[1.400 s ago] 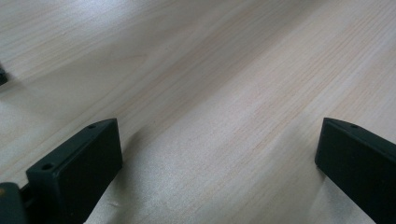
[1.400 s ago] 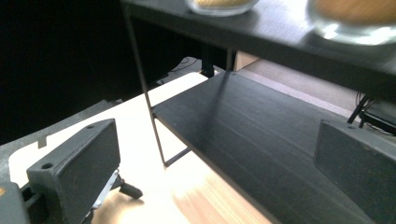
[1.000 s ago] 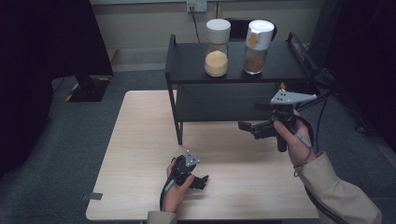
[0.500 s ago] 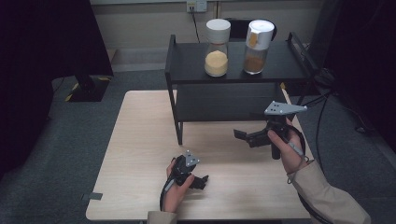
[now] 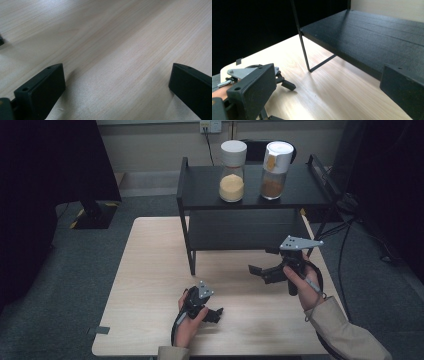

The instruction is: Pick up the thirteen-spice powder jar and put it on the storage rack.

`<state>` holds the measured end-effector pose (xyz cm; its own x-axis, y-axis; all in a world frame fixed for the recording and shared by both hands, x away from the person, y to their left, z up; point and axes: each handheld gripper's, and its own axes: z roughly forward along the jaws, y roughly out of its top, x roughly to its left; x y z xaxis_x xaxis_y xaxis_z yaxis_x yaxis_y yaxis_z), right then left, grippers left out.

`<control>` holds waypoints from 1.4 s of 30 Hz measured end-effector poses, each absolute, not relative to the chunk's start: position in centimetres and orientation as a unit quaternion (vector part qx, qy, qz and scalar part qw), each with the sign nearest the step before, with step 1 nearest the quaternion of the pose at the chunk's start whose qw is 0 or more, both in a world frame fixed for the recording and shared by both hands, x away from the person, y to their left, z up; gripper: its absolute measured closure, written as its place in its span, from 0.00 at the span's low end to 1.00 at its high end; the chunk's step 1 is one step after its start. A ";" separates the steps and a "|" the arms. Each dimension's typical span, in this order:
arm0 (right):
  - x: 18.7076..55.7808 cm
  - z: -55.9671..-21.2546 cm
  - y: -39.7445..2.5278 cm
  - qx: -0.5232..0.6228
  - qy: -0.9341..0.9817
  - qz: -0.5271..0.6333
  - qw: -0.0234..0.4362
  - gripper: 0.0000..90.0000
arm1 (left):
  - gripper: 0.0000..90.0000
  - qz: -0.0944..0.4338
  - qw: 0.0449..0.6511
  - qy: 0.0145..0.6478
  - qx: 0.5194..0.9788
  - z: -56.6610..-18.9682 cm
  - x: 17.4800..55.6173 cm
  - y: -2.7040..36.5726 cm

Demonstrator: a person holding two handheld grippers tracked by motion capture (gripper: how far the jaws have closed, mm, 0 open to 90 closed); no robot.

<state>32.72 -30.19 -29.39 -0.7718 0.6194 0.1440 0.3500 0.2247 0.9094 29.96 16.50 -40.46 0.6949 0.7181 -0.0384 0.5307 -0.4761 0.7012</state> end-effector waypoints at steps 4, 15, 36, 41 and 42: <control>32.6 -30.1 -30.2 0.314 0.775 0.535 0.123 0.00 | 0.00 0.132 0.356 0.368 0.849 -40.5 30.0 16.5; 32.3 -31.3 -30.4 0.310 0.780 0.531 0.118 0.00 | 0.00 0.132 0.356 0.368 0.849 -40.5 30.0 16.5; 31.7 -33.9 -31.0 0.316 0.787 0.518 0.110 0.00 | 0.00 0.132 0.356 0.368 0.849 -40.5 30.0 16.5; 31.5 -34.5 -31.3 0.320 0.787 0.516 0.109 0.00 | 0.00 0.132 0.356 0.368 0.849 -40.5 30.0 16.5; 31.5 -34.6 -31.4 0.321 0.787 0.516 0.108 0.00 | 0.00 0.132 0.356 0.368 0.849 -40.5 30.0 16.5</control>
